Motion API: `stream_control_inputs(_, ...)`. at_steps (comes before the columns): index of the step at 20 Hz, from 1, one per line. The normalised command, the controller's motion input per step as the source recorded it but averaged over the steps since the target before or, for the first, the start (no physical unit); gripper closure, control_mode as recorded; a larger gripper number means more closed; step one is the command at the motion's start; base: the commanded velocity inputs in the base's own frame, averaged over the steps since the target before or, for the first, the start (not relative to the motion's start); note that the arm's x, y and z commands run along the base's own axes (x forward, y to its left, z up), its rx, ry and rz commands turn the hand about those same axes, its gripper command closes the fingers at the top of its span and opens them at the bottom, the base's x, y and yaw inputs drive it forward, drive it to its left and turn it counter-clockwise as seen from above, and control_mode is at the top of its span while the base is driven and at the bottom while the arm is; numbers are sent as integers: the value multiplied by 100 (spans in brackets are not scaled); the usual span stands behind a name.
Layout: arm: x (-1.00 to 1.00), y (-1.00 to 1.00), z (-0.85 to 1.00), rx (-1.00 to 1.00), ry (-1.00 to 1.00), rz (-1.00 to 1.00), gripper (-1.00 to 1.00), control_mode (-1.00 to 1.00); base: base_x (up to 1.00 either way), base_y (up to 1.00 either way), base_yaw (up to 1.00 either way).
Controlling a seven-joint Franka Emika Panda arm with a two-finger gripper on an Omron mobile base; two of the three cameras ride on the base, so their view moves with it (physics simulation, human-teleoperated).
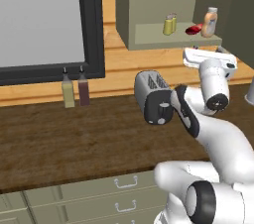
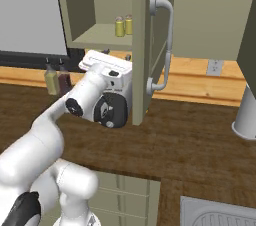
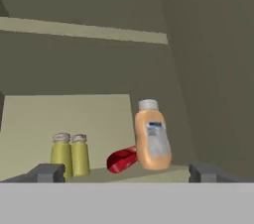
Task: Put the shaker and condiment bottle from the counter next to their counterparts in the cabinet.
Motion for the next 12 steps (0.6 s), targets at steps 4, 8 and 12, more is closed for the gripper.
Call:
stream_control_inputs(4, -89, 0, 0, 0, -12, 7, -100, -100, 0, 0, 0)
stream_control_inputs(8, -93, 0, 0, 0, -10, 8, -100, -100, 0, 0, 0)
stream_control_inputs(12, -97, 0, 0, 0, -8, 8, -100, -100, 0, 0, 0)
